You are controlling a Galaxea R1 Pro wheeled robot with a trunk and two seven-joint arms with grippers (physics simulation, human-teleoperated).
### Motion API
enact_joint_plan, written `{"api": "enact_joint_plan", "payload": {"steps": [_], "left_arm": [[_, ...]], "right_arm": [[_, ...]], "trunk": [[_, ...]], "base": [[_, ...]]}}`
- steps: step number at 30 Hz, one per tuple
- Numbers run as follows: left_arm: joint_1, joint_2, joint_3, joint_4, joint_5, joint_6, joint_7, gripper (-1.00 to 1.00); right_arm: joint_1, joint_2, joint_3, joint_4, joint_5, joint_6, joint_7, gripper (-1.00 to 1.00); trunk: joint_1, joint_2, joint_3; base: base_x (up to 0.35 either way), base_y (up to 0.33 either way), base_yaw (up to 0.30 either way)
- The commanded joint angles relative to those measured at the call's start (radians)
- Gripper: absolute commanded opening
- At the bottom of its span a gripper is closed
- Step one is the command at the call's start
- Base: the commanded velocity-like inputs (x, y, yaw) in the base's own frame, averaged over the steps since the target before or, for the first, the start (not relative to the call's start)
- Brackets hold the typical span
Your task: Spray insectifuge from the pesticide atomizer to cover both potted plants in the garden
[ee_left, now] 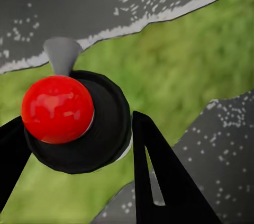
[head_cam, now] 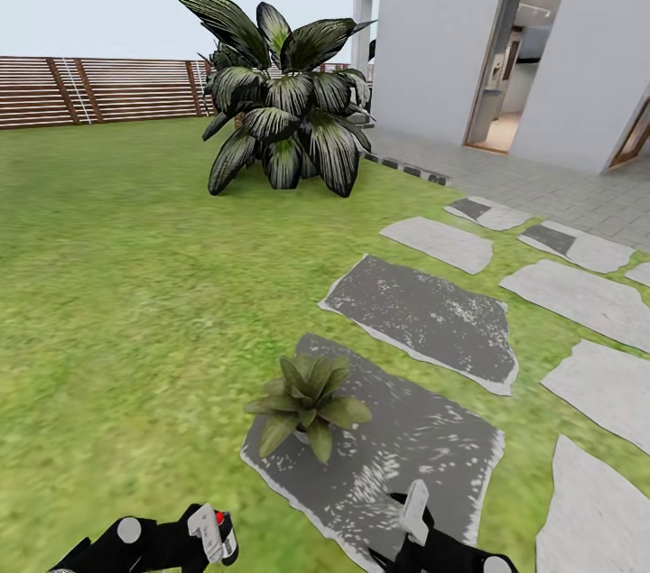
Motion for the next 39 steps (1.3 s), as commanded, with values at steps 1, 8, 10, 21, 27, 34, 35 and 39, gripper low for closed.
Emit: {"api": "enact_joint_plan", "payload": {"steps": [1,8,10,21,27,34,35,39], "left_arm": [[-0.005,0.002,-0.005,-0.002,-0.005,-0.005,-0.001,-1.0],[-0.042,0.015,-0.009,-0.004,-0.01,-0.005,-0.035,-1.0],[-0.063,0.016,-0.01,-0.004,-0.011,-0.001,-0.068,-1.0],[-0.129,0.001,-0.011,-0.03,-0.074,0.097,-0.182,-1.0],[-0.15,-0.003,-0.01,-0.091,-0.083,0.184,-0.224,-1.0],[-0.152,-0.004,-0.011,-0.145,-0.086,0.226,-0.273,-1.0],[-0.153,-0.004,-0.011,-0.153,-0.087,0.227,-0.288,-1.0],[-0.153,-0.008,-0.011,-0.176,-0.088,0.248,-0.318,-1.0]], "right_arm": [[-0.001,-0.006,-0.006,-0.001,0.007,-0.005,0.005,1.0],[-0.001,-0.014,-0.007,-0.003,0.007,-0.005,0.005,1.0],[-0.001,-0.016,-0.007,-0.004,0.007,-0.005,0.005,1.0],[-0.003,-0.021,-0.005,-0.046,0.01,-0.002,0.01,1.0],[-0.059,-0.021,-0.001,-0.106,0.009,0.045,0.015,1.0],[-0.126,-0.018,0.033,-0.111,0.01,0.116,0.082,1.0],[-0.135,-0.018,0.048,-0.111,0.01,0.121,0.089,1.0],[-0.176,-0.012,0.133,-0.112,0.01,0.194,0.165,1.0]], "trunk": [[0.0,0.0,-0.001],[0.0,0.0,-0.001],[0.0,0.0,-0.001],[0.0,0.0,-0.001],[0.0,0.0,-0.001],[0.0,0.0,-0.001],[0.0,0.0,-0.001],[0.0,0.0,-0.001]], "base": [[0.0,0.0,0.0],[0.0,0.0,0.0],[0.0,0.0,0.0],[0.0,0.0,0.0],[0.0,0.0,0.0],[0.0,0.0,0.0],[0.0,0.0,0.0],[0.0,0.0,0.0]]}}
